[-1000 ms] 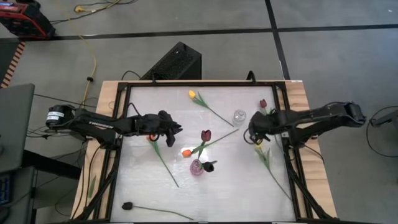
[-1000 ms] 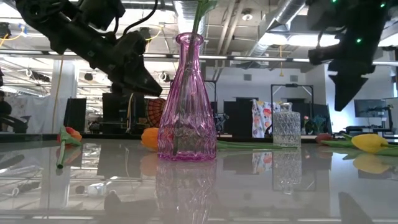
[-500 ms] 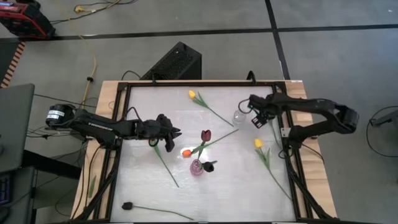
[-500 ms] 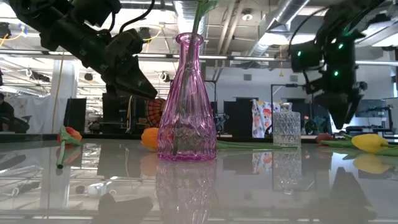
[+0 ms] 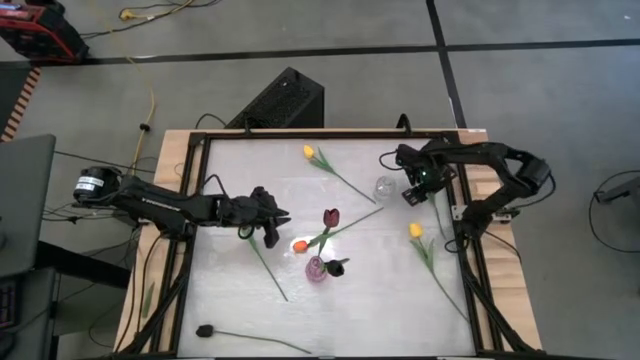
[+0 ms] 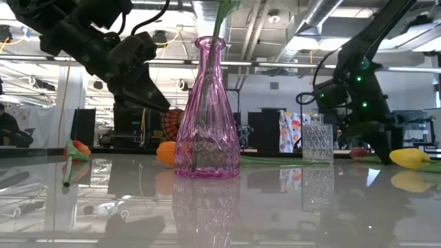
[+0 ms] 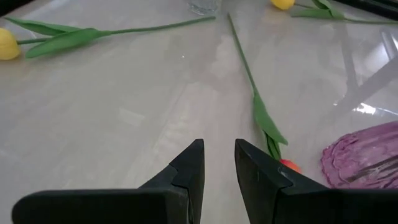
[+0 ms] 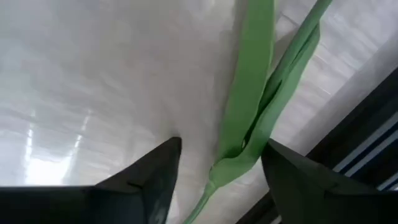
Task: Sort flowers into vase by color
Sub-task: Put the red flower into the violet vase
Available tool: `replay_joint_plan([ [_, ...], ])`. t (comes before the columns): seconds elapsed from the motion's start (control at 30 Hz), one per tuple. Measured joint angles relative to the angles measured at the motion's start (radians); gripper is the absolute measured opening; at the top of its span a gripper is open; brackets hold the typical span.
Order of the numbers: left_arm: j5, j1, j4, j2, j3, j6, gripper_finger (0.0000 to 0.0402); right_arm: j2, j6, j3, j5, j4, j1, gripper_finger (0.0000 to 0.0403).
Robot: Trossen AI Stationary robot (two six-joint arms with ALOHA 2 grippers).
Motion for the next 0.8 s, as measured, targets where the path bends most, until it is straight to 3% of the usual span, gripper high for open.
replay_joint_plan([
  [0.1,-0.001,-0.002,-0.003,0.0,0.0,0.001,0.0077,-0.002,-0.002,-0.001,-0.018,0.003,0.001,0.0184],
  [0.23,-0.024,-0.002,-0.003,0.0,0.0,0.007,0.0077,-0.05,-0.001,-0.003,-0.028,0.006,-0.004,0.0074],
  [0.3,-0.054,-0.002,-0.002,0.0,0.0,0.009,0.0077,-0.082,0.002,-0.001,0.014,-0.002,-0.01,0.0028],
  [0.37,-0.079,-0.002,-0.001,0.0,0.0,0.009,0.0077,-0.126,0.006,0.013,0.046,0.005,-0.018,0.0019],
  [0.53,-0.087,-0.001,0.011,0.0,-0.001,0.009,0.0077,-0.27,-0.007,0.059,0.061,0.018,-0.031,0.0039],
  [0.8,-0.078,-0.001,0.014,0.0,-0.001,0.003,0.0077,-0.634,-0.042,0.14,0.036,0.232,0.035,0.0018],
])
